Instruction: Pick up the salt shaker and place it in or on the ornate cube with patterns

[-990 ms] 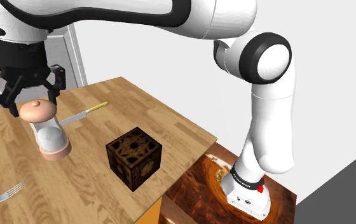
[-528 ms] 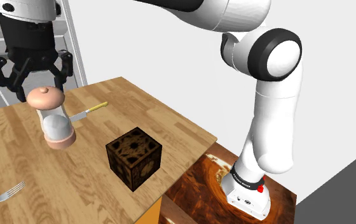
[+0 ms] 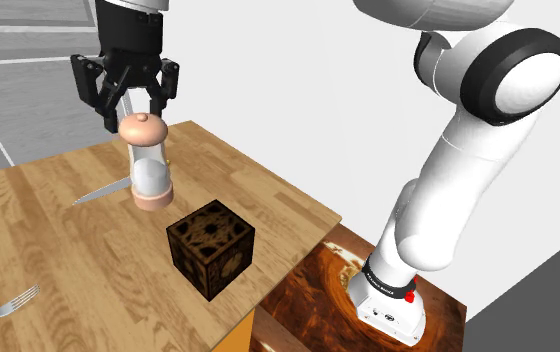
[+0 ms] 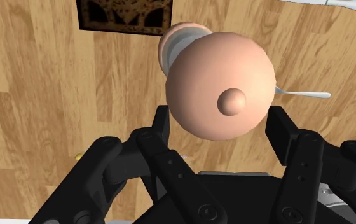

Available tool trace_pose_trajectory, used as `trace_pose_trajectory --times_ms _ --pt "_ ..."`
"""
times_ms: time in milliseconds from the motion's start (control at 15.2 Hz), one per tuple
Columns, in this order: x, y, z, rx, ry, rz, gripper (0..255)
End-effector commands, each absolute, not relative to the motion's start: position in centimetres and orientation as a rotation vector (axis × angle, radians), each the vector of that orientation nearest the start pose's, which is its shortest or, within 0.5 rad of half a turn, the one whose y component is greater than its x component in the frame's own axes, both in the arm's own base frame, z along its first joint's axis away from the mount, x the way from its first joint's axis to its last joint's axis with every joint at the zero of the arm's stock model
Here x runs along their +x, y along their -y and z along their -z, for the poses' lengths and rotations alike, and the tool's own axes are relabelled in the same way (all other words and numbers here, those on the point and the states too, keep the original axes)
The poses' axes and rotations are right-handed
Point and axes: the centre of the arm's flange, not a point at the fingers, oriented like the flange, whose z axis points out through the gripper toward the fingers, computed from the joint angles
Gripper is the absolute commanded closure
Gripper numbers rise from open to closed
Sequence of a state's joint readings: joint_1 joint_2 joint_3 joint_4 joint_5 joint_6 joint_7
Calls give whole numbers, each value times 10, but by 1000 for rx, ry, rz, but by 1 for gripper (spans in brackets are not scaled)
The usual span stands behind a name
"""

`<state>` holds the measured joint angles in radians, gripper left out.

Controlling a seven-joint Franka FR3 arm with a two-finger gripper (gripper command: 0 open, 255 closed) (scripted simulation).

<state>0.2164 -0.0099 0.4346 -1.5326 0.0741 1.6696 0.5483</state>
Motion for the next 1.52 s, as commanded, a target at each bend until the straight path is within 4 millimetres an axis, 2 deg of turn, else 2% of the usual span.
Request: trace_pose_trajectory --times_ms 0,396,1452 --pt "428 -323 -664 -2994 151 121 255" --pt "395 -258 -687 -2994 151 121 255" --pt "395 -258 -603 -2994 151 121 255"
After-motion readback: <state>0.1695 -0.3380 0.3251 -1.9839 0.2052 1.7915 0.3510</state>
